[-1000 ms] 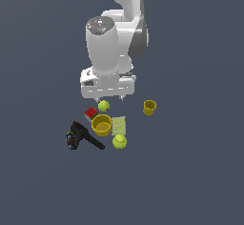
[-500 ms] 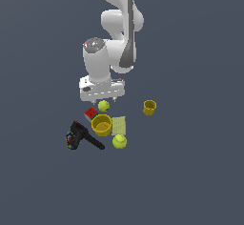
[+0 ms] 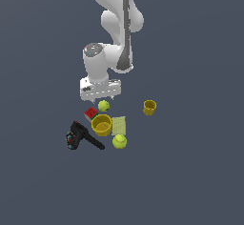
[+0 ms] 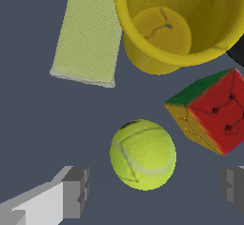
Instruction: Pick up a designated object from a clutter of objects.
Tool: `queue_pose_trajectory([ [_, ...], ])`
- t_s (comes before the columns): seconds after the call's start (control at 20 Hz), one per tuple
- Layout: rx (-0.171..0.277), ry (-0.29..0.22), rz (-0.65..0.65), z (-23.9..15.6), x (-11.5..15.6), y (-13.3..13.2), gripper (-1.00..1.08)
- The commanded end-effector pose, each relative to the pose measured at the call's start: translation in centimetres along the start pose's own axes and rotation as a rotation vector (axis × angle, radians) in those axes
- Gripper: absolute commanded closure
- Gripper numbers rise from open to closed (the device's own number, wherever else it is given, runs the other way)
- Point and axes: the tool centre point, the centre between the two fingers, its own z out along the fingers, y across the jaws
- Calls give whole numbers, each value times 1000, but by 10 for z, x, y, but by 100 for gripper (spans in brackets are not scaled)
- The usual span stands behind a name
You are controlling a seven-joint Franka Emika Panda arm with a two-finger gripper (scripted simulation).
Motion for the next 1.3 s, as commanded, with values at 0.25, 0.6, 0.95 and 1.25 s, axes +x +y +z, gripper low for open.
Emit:
queue_pose_trajectory([
  [0.25, -1, 0, -4, 4, -4, 0, -92],
  [0.6, -1, 0, -4, 21, -5, 1, -92],
  [0.95, -2, 0, -5, 47, -6, 0, -92],
  [1.25, -1, 0, -5, 54, -5, 1, -92],
])
